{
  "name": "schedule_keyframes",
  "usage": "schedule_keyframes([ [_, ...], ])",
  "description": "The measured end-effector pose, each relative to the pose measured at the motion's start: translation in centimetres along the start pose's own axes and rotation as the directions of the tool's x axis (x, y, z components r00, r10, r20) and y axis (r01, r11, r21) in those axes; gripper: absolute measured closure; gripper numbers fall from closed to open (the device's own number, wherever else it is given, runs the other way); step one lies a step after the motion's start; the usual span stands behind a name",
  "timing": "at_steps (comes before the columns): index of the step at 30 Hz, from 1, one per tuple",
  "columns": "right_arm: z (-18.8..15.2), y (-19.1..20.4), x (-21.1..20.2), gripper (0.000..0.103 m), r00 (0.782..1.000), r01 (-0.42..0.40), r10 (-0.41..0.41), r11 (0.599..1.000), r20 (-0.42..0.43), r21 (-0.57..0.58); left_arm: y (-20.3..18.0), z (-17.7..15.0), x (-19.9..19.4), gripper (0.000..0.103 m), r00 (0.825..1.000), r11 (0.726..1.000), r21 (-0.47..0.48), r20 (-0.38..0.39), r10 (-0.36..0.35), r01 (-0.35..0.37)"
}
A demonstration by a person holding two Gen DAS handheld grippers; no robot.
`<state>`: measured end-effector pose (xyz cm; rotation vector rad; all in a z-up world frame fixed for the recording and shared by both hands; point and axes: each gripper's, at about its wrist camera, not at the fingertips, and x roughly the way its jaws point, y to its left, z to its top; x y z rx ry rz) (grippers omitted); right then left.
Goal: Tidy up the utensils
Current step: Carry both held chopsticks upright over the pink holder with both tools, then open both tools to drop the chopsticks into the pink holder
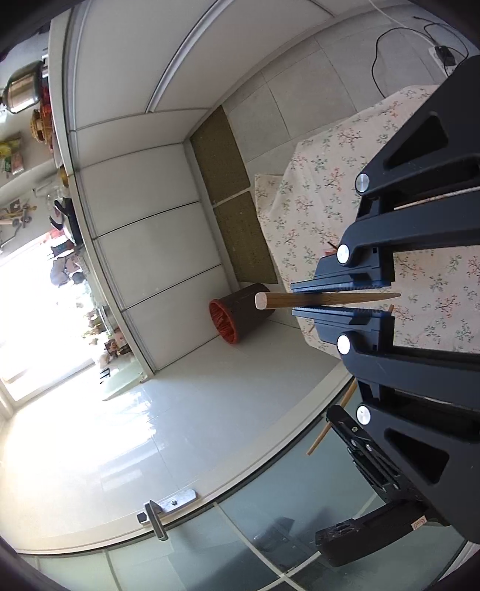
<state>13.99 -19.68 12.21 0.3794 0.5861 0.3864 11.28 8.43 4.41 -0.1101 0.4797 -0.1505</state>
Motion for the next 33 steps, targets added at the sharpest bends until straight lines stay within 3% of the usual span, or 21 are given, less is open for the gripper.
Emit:
schedule_keyframes([
  [6, 3.0, 0.2, 3.4, 0.095, 0.999, 0.010, -0.010, 1.000, 0.031, -0.011, -0.6, 1.8, 3.1, 0.098, 1.000, 1.000, 0.003, 0.014, 0.009, -0.009],
  [10, 3.6, -0.4, 6.3, 0.095, 1.000, 0.019, -0.019, 1.000, 0.023, -0.022, -0.4, 1.7, 6.3, 0.098, 1.000, 1.000, -0.012, -0.016, 0.020, -0.020],
  [20, 2.8, -1.9, 12.9, 0.095, 0.998, 0.043, -0.043, 0.999, -0.040, -0.023, 2.0, -1.3, 13.0, 0.097, 0.992, 0.996, -0.080, -0.120, 0.031, -0.041],
  [22, 2.6, -2.0, 13.7, 0.095, 0.998, 0.051, -0.053, 0.998, -0.045, -0.035, 2.9, -1.7, 13.0, 0.094, 0.993, 0.992, -0.125, -0.122, 0.000, -0.015],
  [27, 2.3, -1.9, 15.1, 0.095, 0.996, 0.070, -0.073, 0.996, -0.058, -0.052, 4.6, -0.5, 11.0, 0.089, 0.999, 0.978, -0.208, -0.039, -0.011, 0.003],
  [33, 1.9, -1.3, 16.6, 0.095, 0.992, 0.089, -0.095, 0.993, -0.080, -0.075, 5.7, 0.7, 8.9, 0.087, 1.000, 0.969, -0.249, 0.017, -0.009, 0.013],
])
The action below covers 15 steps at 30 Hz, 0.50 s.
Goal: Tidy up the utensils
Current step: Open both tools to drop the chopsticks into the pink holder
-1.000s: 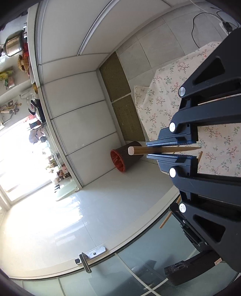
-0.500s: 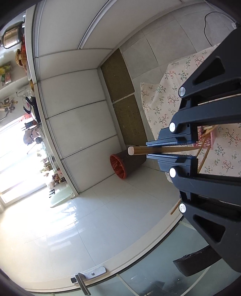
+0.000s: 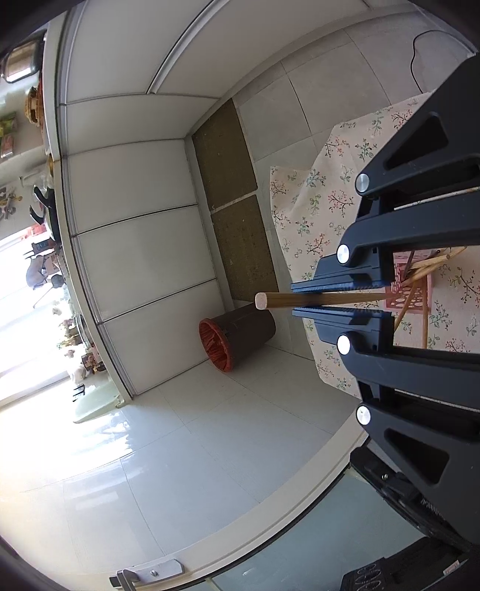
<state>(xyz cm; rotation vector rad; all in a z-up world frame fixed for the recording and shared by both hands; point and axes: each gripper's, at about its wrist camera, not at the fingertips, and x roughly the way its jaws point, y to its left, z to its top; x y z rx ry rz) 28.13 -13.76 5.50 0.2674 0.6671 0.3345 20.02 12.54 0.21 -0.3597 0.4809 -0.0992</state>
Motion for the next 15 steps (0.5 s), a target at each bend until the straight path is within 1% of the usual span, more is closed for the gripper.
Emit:
schedule_keyframes([
  [3, -0.3, 0.7, 1.3, 0.095, 1.000, 0.015, -0.015, 1.000, -0.021, -0.015, 0.4, 0.2, -0.3, 0.084, 1.000, 1.000, -0.014, 0.008, 0.006, -0.006],
  [5, -0.7, 1.4, 3.0, 0.094, 0.998, 0.023, -0.026, 0.999, -0.063, -0.045, 0.9, 0.1, -0.2, 0.083, 1.000, 1.000, -0.028, 0.003, 0.015, -0.015],
  [8, -1.1, 2.6, 5.2, 0.092, 0.994, 0.022, -0.032, 0.996, -0.107, -0.089, 1.7, -0.3, 0.6, 0.082, 0.999, 0.998, -0.048, -0.029, 0.037, -0.038],
  [10, -1.0, 3.4, 5.4, 0.092, 0.994, 0.021, -0.032, 0.994, -0.103, -0.106, 2.2, -0.5, 1.0, 0.082, 0.998, 0.997, -0.055, -0.044, 0.050, -0.052],
  [12, -1.0, 3.6, 4.5, 0.082, 0.996, 0.013, -0.022, 0.995, -0.086, -0.099, 2.5, -0.6, 1.0, 0.082, 0.997, 0.997, -0.057, -0.052, 0.056, -0.059],
  [13, -1.1, 3.6, 3.9, 0.074, 0.997, 0.011, -0.018, 0.995, -0.075, -0.097, 2.5, -0.6, 0.8, 0.081, 0.997, 0.997, -0.056, -0.052, 0.056, -0.059],
  [14, -1.2, 3.6, 3.2, 0.069, 0.998, 0.017, -0.023, 0.995, -0.063, -0.100, 2.6, -0.6, 0.6, 0.080, 0.997, 0.997, -0.054, -0.049, 0.058, -0.061],
  [15, -1.3, 3.6, 2.7, 0.068, 0.998, 0.025, -0.030, 0.994, -0.055, -0.104, 2.5, -0.5, 0.3, 0.077, 0.997, 0.997, -0.053, -0.044, 0.059, -0.062],
])
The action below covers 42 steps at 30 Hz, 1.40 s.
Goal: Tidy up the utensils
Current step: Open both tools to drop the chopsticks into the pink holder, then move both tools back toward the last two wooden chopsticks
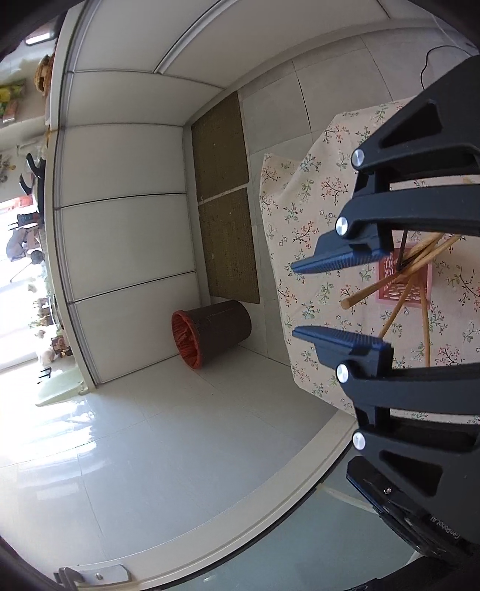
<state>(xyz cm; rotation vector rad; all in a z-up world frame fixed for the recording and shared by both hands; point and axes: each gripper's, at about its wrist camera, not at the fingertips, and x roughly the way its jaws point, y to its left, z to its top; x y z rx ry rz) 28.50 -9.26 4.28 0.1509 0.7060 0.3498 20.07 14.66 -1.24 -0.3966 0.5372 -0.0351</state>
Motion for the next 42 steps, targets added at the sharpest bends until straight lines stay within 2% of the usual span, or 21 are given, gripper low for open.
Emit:
schedule_keyframes([
  [4, -0.7, -0.7, -2.0, 0.066, 1.000, 0.020, -0.020, 1.000, 0.008, 0.009, -0.7, 0.0, -1.4, 0.070, 1.000, 1.000, 0.020, 0.029, 0.003, -0.004],
  [6, -1.2, -1.1, -3.3, 0.062, 0.999, 0.035, -0.035, 0.999, 0.023, 0.019, -1.1, -0.2, -2.1, 0.065, 0.999, 0.999, 0.030, 0.036, 0.013, -0.014],
  [9, -2.4, -2.0, -5.2, 0.052, 0.998, 0.054, -0.056, 0.998, 0.043, 0.036, -1.8, -0.9, -2.8, 0.054, 1.000, 0.999, 0.045, 0.021, 0.018, -0.019],
  [13, -4.8, -4.1, -7.1, 0.031, 0.994, 0.088, -0.092, 0.993, 0.050, 0.084, -2.9, -2.9, -3.2, 0.041, 0.999, 0.997, 0.075, -0.015, 0.031, -0.030],
  [15, -5.9, -5.1, -7.7, 0.025, 0.994, 0.095, -0.101, 0.988, 0.043, 0.121, -3.7, -3.9, -3.2, 0.037, 0.998, 0.994, 0.105, -0.044, 0.036, -0.031],
  [19, -8.0, -7.1, -8.8, 0.015, 0.994, 0.101, -0.106, 0.979, 0.016, 0.177, -4.8, -5.6, -3.8, 0.029, 0.998, 0.990, 0.139, -0.054, 0.044, -0.036],
  [26, -11.4, -9.1, -10.3, 0.011, 0.990, 0.137, -0.137, 0.969, -0.013, 0.205, -5.8, -7.7, -4.0, 0.022, 0.994, 0.984, 0.173, -0.087, 0.059, -0.043],
  [30, -13.7, -10.8, -10.6, 0.008, 0.991, 0.131, -0.121, 0.961, -0.055, 0.243, -6.1, -9.3, -3.4, 0.015, 0.989, 0.981, 0.190, -0.136, 0.062, -0.035],
  [35, -18.4, -14.6, -10.5, 0.007, 0.982, 0.161, -0.112, 0.922, -0.155, 0.352, -6.2, -12.1, -1.1, 0.010, 0.966, 0.978, 0.207, -0.246, 0.074, -0.022],
  [37, -20.4, -16.4, -10.2, 0.007, 0.973, 0.189, -0.116, 0.899, -0.201, 0.396, -6.4, -13.4, 0.4, 0.009, 0.947, 0.974, 0.227, -0.311, 0.083, -0.011],
  [40, -23.7, -19.3, -9.4, 0.007, 0.948, 0.246, -0.113, 0.851, -0.296, 0.463, -6.9, -16.0, 2.8, 0.008, 0.913, 0.965, 0.262, -0.393, 0.108, -0.002],
  [42, -26.0, -21.2, -8.8, 0.007, 0.931, 0.280, -0.100, 0.813, -0.352, 0.510, -7.5, -18.1, 4.7, 0.008, 0.878, 0.957, 0.290, -0.462, 0.129, 0.013],
])
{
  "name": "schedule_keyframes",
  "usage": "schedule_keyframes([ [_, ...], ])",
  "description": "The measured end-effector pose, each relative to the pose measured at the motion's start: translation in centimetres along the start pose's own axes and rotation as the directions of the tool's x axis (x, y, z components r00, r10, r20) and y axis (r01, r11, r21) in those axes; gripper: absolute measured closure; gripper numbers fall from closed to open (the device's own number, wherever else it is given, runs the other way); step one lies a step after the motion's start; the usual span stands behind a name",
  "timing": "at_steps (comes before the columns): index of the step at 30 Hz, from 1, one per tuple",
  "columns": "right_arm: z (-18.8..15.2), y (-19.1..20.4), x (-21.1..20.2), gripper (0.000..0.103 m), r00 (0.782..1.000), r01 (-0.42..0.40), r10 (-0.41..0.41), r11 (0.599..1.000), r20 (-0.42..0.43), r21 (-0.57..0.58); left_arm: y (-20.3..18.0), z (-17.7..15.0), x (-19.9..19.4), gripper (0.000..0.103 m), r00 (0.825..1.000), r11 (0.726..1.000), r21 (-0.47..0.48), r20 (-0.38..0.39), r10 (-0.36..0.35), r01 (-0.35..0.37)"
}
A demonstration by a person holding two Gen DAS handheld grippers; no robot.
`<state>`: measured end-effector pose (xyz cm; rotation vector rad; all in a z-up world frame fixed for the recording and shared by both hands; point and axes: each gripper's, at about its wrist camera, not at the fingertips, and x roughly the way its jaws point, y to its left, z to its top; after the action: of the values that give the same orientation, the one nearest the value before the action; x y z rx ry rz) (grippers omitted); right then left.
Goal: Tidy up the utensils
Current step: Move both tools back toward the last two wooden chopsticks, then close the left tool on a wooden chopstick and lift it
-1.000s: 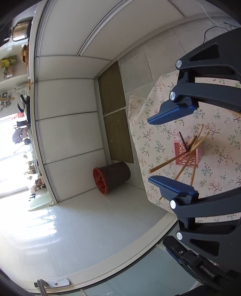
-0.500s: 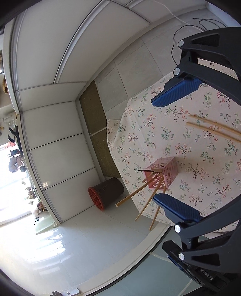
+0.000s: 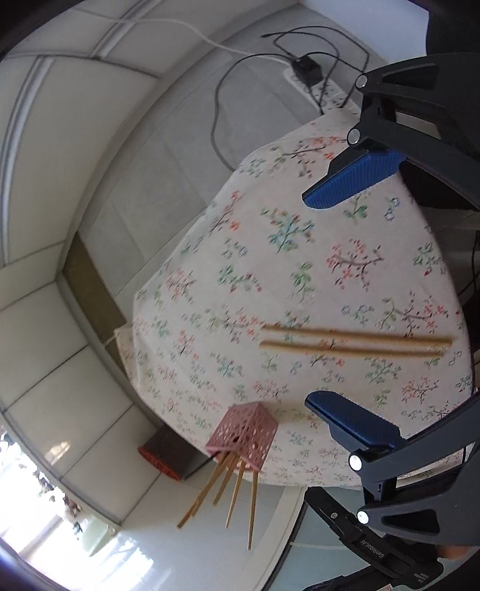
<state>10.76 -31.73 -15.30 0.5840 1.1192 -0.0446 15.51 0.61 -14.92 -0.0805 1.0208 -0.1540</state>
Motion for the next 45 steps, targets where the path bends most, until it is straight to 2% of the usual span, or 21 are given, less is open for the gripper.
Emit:
schedule_keyframes([
  [3, -0.5, -3.2, 1.9, 0.007, 0.997, 0.031, -0.024, 0.995, -0.075, 0.092, -1.6, -1.0, 3.9, 0.008, 0.995, 0.999, 0.042, -0.094, 0.027, -0.023],
  [4, -0.5, -3.7, 2.2, 0.007, 0.996, 0.019, -0.008, 0.993, -0.093, 0.118, -2.2, -1.4, 5.2, 0.008, 0.992, 0.998, 0.054, -0.117, 0.038, -0.032],
  [8, -0.4, -4.0, 1.9, 0.007, 0.997, 0.011, -0.004, 0.996, -0.072, 0.090, -3.4, -1.5, 9.4, 0.013, 0.982, 0.997, 0.047, -0.177, 0.072, -0.065],
  [10, -0.2, -4.2, 1.8, 0.007, 0.998, 0.006, -0.001, 0.997, -0.071, 0.082, -3.8, -1.1, 10.6, 0.025, 0.981, 0.997, 0.031, -0.180, 0.077, -0.072],
  [13, 0.0, -4.6, 2.1, 0.007, 0.997, 0.007, 0.000, 0.996, -0.083, 0.087, -4.4, -0.7, 12.0, 0.036, 0.978, 0.996, 0.028, -0.191, 0.083, -0.079],
  [19, 0.2, -4.7, 2.7, 0.007, 0.995, -0.002, 0.011, 0.996, -0.102, 0.090, -5.6, -0.7, 14.1, 0.043, 0.971, 0.995, 0.077, -0.226, 0.080, -0.064],
  [21, 0.2, -4.4, 2.9, 0.007, 0.994, 0.000, 0.008, 0.997, -0.105, 0.079, -6.0, -0.8, 14.4, 0.052, 0.969, 0.987, 0.130, -0.216, 0.123, -0.097],
  [23, 0.2, -4.0, 3.2, 0.007, 0.994, 0.008, 0.000, 0.997, -0.108, 0.072, -6.0, -0.8, 14.3, 0.063, 0.970, 0.983, 0.157, -0.207, 0.128, -0.096],
  [25, 0.2, -3.6, 3.5, 0.007, 0.994, 0.013, -0.005, 0.998, -0.111, 0.069, -5.6, -0.9, 14.1, 0.078, 0.970, 0.982, 0.164, -0.209, 0.124, -0.091],
  [28, 0.1, -2.6, 3.9, 0.007, 0.994, 0.025, -0.020, 0.999, -0.106, 0.046, -4.1, -0.9, 13.6, 0.094, 0.974, 0.990, 0.131, -0.213, 0.077, -0.049],
  [30, 0.2, -1.7, 4.4, 0.007, 0.994, 0.036, -0.033, 0.999, -0.108, 0.027, -2.8, -1.0, 13.1, 0.096, 0.974, 0.996, 0.091, -0.221, 0.040, -0.020],
  [35, 0.7, 1.1, 6.1, 0.007, 0.993, 0.064, -0.065, 0.998, -0.103, -0.018, -0.7, -0.9, 10.3, 0.096, 0.984, 0.999, 0.053, -0.179, 0.013, -0.004],
  [42, 1.2, 5.9, 9.5, 0.007, 0.986, 0.117, -0.130, 0.986, -0.108, -0.120, 0.5, -0.9, 3.7, 0.096, 0.998, 0.997, 0.066, -0.054, -0.030, 0.034],
  [45, 1.4, 7.3, 11.3, 0.007, 0.978, 0.145, -0.166, 0.977, -0.128, -0.156, 1.3, -0.9, 1.2, 0.096, 1.000, 0.998, 0.054, 0.014, -0.028, 0.027],
])
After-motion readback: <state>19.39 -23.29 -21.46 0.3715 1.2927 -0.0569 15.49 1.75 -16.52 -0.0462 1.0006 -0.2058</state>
